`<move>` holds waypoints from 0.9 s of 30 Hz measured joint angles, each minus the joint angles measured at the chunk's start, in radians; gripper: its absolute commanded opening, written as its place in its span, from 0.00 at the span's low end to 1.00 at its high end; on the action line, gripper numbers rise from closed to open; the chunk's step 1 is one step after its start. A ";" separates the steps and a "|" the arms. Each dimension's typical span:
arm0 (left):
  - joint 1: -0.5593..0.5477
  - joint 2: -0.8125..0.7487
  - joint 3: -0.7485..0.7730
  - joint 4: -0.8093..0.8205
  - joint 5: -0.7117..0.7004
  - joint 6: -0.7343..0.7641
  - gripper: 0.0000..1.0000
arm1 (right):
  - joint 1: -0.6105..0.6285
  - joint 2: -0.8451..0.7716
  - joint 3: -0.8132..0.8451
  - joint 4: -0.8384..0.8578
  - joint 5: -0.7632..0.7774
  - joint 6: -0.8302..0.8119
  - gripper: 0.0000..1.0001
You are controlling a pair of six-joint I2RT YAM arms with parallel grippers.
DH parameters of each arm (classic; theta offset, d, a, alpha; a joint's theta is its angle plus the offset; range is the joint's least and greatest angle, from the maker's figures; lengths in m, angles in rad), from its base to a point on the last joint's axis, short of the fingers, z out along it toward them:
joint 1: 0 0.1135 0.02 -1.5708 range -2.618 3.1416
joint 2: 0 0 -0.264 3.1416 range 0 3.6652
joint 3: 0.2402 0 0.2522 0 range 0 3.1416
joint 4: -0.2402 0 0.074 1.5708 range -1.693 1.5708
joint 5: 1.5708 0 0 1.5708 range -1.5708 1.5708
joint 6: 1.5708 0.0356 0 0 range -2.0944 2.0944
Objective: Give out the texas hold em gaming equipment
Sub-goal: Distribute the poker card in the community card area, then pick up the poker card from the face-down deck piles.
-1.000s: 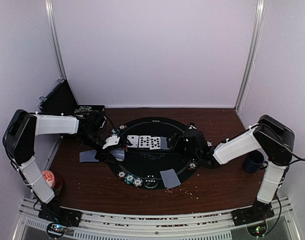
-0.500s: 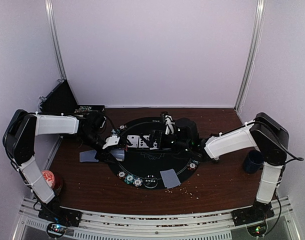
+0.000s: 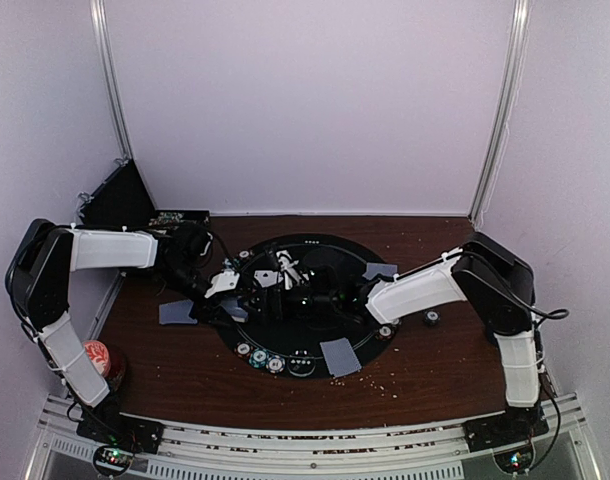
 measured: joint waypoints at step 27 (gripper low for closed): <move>0.000 0.000 0.000 0.011 -0.010 0.003 0.47 | 0.023 0.092 0.114 -0.108 0.115 -0.091 0.43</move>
